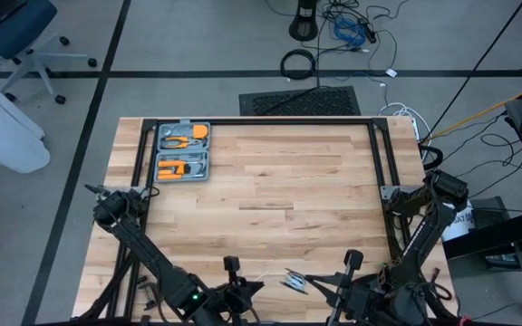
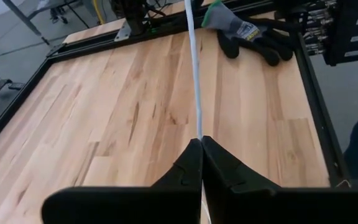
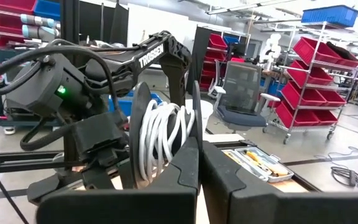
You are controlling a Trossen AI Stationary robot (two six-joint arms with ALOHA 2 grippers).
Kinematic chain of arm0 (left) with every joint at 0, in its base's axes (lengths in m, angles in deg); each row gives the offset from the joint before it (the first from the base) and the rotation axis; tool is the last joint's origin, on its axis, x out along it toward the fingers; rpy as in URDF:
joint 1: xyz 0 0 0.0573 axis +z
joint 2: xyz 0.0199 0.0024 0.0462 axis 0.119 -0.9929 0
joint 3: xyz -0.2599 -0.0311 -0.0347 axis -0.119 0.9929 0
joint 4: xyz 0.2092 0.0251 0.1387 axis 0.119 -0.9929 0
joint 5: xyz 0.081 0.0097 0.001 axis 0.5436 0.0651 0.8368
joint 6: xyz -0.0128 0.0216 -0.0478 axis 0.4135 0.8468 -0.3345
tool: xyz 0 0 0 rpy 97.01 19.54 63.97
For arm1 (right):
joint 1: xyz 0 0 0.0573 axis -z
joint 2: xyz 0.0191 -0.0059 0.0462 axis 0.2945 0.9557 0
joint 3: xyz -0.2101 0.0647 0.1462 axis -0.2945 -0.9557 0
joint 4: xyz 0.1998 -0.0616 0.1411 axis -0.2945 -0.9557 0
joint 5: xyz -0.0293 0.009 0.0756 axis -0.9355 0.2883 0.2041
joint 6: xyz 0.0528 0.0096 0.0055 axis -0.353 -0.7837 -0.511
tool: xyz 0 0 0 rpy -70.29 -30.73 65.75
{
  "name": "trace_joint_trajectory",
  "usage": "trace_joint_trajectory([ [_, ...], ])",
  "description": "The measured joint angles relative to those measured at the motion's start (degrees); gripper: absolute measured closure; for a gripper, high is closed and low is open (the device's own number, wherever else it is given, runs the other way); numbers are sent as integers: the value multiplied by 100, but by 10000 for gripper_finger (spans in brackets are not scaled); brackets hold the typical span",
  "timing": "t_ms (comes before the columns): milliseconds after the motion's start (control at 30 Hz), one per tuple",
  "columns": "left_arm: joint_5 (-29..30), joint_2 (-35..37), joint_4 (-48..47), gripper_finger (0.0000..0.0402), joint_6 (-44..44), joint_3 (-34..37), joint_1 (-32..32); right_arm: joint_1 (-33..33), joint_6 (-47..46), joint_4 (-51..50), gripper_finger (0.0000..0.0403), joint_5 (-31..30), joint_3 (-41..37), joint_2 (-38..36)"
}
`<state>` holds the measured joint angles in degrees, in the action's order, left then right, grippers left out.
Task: Coil cords
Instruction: Coil the white wire on the spool
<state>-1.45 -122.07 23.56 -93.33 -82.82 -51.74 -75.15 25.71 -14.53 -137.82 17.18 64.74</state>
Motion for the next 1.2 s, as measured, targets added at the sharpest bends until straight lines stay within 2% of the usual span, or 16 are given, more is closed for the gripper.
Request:
trace_joint_trajectory([
  [200, 2, 2, -48, 373, -425, 0, 48, -2, 196, 187, 403, -1, 0, -2],
  [467, 27, 0, -64, 327, -387, 2, -28, -2, 393, 345, 403, 4, 0, -11],
  [700, 351, 0, 0, 324, -244, 2, -35, -24, 559, 482, 403, 4, 0, -13],
  [867, 948, 0, 111, 324, -221, 2, -37, -109, 879, 822, 403, 4, 0, -13],
  [1000, 1095, 0, 951, 324, 478, 2, -50, -194, 1143, 1071, 403, 4, 0, -13],
  [1100, 793, 0, 1713, 319, 884, 2, -50, -244, 1261, 1171, 403, 2, 0, -13],
  [1200, 525, 0, 2230, 297, 1145, 2, -50, -286, 1272, 1171, 403, 2, 0, -13],
])
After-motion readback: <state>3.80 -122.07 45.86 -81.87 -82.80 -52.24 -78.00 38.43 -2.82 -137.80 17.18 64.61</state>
